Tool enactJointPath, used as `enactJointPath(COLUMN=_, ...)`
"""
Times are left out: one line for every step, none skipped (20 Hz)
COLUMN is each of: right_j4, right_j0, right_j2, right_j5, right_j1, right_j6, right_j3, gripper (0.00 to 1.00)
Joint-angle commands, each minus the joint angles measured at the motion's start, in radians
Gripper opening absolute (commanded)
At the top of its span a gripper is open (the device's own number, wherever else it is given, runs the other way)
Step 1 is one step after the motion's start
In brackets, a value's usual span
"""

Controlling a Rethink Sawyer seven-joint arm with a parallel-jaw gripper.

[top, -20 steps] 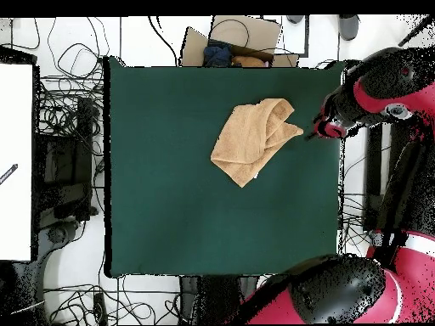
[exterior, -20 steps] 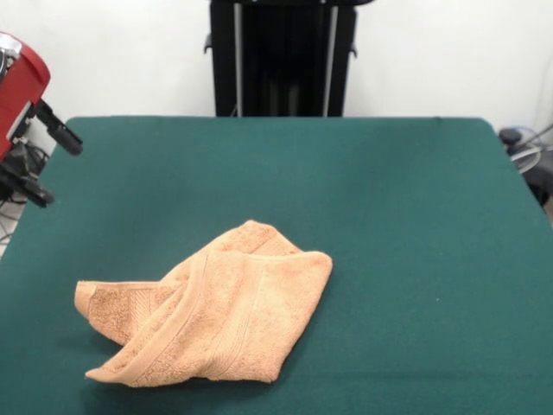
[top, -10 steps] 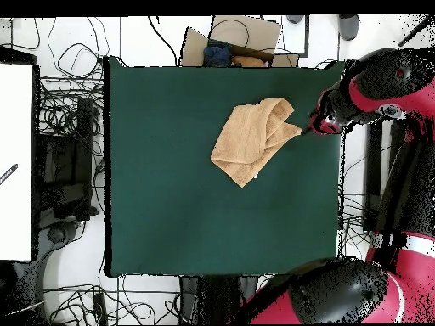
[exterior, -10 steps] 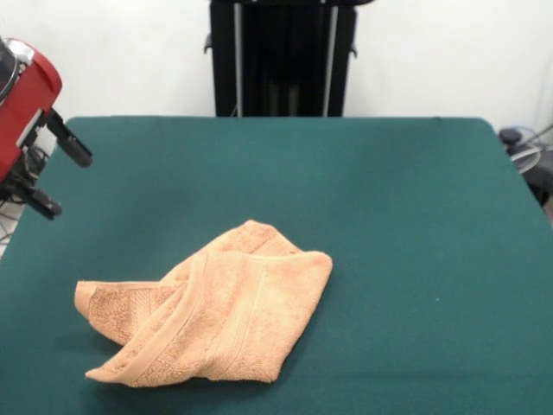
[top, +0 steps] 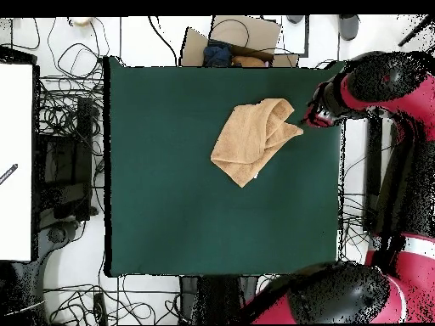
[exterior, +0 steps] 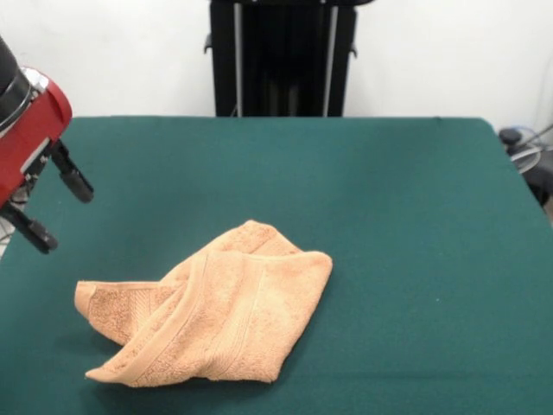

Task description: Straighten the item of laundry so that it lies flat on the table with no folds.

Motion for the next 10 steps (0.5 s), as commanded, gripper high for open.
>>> enactJointPath(right_j4=0.025, right_j0=0.021, right_j2=-0.057, right_j5=-0.140, right_j1=-0.038, right_j6=0.319, right_j3=0.222, gripper=1.00)
enactJointPath(right_j4=0.024, right_j0=0.019, right_j2=-0.059, right_j5=-0.151, right_j1=-0.038, right_j6=0.316, right_j3=0.225, gripper=1.00)
enactJointPath(right_j4=0.027, right_j0=0.018, right_j2=-0.061, right_j5=-0.154, right_j1=-0.040, right_j6=0.319, right_j3=0.229, gripper=1.00)
enactJointPath(right_j4=0.027, right_j0=0.017, right_j2=-0.064, right_j5=-0.169, right_j1=-0.043, right_j6=0.323, right_j3=0.241, gripper=1.00)
enactJointPath(right_j4=0.029, right_j0=0.018, right_j2=-0.067, right_j5=-0.175, right_j1=-0.046, right_j6=0.327, right_j3=0.246, gripper=1.00)
enactJointPath(right_j4=0.029, right_j0=0.020, right_j2=-0.069, right_j5=-0.180, right_j1=-0.045, right_j6=0.328, right_j3=0.246, gripper=1.00)
enactJointPath(right_j4=0.029, right_j0=0.022, right_j2=-0.070, right_j5=-0.184, right_j1=-0.045, right_j6=0.330, right_j3=0.245, gripper=1.00)
enactJointPath(right_j4=0.030, right_j0=0.026, right_j2=-0.071, right_j5=-0.178, right_j1=-0.042, right_j6=0.332, right_j3=0.235, gripper=1.00)
enactJointPath(right_j4=0.030, right_j0=0.028, right_j2=-0.073, right_j5=-0.177, right_j1=-0.042, right_j6=0.334, right_j3=0.234, gripper=1.00)
enactJointPath(right_j4=0.028, right_j0=0.036, right_j2=-0.080, right_j5=-0.160, right_j1=-0.040, right_j6=0.343, right_j3=0.223, gripper=1.00)
